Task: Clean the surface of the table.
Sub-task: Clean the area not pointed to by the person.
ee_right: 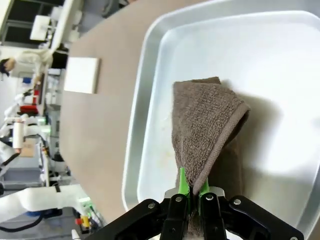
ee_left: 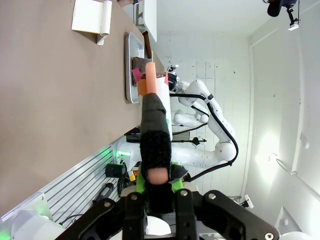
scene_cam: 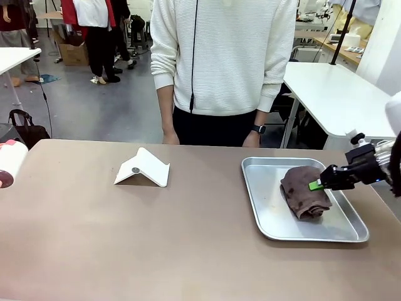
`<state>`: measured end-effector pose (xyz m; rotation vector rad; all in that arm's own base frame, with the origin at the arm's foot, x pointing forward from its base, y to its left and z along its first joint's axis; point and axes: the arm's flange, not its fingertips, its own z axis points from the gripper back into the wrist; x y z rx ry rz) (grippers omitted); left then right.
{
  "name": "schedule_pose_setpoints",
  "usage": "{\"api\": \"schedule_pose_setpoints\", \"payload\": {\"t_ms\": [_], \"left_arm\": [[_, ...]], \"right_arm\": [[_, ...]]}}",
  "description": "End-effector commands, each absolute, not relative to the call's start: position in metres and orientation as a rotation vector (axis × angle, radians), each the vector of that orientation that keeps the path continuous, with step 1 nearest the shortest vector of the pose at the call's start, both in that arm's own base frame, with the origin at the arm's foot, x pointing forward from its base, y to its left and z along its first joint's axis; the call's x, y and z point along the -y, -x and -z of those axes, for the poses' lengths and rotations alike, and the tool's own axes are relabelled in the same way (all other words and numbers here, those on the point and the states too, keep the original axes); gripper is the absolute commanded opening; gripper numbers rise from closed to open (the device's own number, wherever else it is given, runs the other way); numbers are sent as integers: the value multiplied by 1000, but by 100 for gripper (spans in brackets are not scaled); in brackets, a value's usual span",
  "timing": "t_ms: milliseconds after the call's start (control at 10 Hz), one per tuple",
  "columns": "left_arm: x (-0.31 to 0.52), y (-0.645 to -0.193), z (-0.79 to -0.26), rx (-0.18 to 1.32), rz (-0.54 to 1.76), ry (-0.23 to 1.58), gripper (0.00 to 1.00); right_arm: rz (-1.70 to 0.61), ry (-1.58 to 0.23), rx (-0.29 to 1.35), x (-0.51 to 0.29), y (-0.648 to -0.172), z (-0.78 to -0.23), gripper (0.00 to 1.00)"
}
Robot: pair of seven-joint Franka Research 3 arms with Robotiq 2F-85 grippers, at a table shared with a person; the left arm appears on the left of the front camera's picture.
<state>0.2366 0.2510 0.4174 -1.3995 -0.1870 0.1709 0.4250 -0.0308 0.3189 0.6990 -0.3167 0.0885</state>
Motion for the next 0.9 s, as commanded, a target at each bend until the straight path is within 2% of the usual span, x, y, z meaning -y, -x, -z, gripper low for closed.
{"api": "schedule_pose_setpoints", "payload": {"t_ms": [0, 400, 800], "left_arm": [[-250, -237, -422, 191, -187, 1411, 22], [-250, -237, -422, 191, -187, 1411, 22], [-250, -237, -422, 191, -187, 1411, 22]], "right_arm": [[-50, -687, 315, 13, -439, -306, 7], [-52, -734, 227, -39, -447, -265, 7], [-119, -775, 180, -71, -446, -263, 7]]}}
